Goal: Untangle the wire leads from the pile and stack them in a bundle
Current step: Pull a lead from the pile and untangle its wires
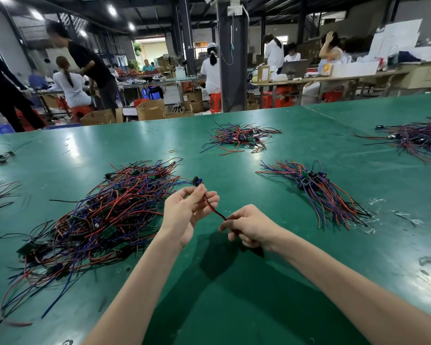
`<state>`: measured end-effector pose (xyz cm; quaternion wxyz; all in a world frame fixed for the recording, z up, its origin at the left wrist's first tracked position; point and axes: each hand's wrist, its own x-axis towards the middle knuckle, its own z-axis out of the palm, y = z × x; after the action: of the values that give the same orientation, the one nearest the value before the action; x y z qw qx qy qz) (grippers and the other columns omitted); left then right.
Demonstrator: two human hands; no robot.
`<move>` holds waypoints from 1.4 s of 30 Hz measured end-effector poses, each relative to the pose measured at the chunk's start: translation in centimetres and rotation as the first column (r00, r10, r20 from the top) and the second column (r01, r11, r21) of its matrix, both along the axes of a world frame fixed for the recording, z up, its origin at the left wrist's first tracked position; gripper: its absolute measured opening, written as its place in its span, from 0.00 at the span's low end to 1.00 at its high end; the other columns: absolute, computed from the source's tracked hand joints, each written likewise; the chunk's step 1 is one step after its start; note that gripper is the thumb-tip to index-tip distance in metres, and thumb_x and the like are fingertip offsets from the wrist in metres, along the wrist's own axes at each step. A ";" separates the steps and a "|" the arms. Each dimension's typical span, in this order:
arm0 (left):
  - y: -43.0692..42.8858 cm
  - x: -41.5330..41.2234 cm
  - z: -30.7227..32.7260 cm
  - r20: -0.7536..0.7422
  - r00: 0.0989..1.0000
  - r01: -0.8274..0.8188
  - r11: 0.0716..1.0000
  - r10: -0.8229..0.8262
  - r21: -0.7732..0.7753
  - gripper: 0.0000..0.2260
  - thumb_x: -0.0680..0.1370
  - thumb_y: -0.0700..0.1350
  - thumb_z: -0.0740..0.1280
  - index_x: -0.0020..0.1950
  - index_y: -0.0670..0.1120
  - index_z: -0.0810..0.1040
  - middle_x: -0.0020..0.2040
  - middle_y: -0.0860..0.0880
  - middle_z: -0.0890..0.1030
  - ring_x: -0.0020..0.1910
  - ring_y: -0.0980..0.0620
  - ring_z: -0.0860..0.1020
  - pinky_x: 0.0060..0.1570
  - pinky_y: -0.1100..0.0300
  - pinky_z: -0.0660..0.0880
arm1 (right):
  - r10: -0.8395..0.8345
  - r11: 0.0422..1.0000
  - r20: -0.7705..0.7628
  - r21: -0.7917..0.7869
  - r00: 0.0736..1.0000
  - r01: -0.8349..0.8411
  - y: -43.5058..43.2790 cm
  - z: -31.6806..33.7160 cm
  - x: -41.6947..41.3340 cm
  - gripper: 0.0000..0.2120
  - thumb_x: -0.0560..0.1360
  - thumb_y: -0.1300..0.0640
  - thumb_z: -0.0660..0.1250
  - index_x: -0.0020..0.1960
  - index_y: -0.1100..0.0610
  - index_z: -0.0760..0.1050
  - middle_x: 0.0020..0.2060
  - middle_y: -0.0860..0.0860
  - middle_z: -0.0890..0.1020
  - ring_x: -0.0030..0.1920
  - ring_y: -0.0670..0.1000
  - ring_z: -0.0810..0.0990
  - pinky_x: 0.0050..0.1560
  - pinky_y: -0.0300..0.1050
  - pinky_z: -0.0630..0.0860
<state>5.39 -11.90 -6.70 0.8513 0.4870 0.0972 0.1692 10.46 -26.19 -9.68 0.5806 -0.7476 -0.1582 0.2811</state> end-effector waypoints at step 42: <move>-0.3 0.0 -0.9 -0.143 0.989 0.059 0.978 -0.031 0.201 0.06 0.77 0.41 0.67 0.41 0.43 0.74 0.39 0.43 0.85 0.37 0.50 0.84 0.32 0.62 0.79 | 0.575 0.818 -0.128 0.087 0.808 -0.569 -2.0 1.9 0.1 0.08 0.78 0.58 0.63 0.43 0.56 0.78 0.47 0.58 0.85 0.17 0.42 0.60 0.17 0.31 0.56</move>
<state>5.41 -12.20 -7.63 0.7915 0.5846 0.1276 0.1244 10.53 -28.21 -7.76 0.4955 -0.6292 -0.3384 0.4939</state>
